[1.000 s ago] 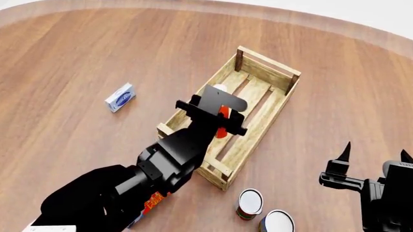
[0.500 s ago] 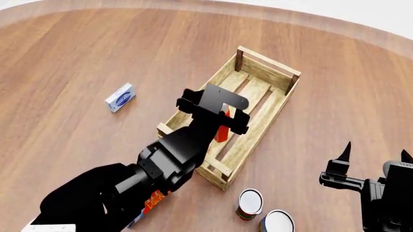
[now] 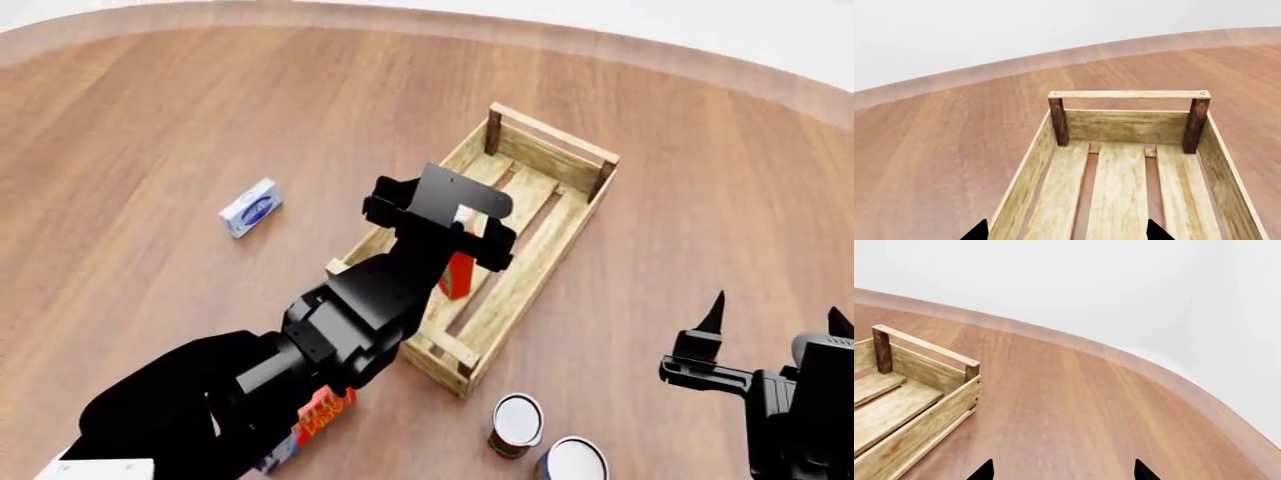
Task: Pick up the ketchup, and put it in the wooden tray.
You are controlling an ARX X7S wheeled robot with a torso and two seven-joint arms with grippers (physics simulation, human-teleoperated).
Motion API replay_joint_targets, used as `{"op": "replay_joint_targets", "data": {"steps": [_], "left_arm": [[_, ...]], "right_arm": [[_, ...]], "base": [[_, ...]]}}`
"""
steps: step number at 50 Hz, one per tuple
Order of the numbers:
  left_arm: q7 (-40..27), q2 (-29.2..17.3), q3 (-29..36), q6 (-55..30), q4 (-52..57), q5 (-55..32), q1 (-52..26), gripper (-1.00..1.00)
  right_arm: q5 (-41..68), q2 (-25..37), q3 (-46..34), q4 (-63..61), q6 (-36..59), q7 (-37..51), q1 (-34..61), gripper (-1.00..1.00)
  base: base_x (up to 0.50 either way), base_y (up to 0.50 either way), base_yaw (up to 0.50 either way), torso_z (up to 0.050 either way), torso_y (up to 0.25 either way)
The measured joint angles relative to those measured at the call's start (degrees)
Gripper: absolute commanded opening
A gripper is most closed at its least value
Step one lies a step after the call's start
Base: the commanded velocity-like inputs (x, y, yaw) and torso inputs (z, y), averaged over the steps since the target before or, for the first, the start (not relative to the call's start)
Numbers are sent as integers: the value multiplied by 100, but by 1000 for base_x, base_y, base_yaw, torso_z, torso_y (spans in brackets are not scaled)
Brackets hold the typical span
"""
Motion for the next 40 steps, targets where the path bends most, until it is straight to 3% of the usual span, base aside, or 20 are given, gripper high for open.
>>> {"op": "replay_joint_targets", "data": {"steps": [40], "left_arm": [[271,1,19,-4,170,-527,-362,100]], "right_arm": [[-66,38,-57,63,-286,-25,-41,100]], "base": [[0,0,0,-6,132]]}}
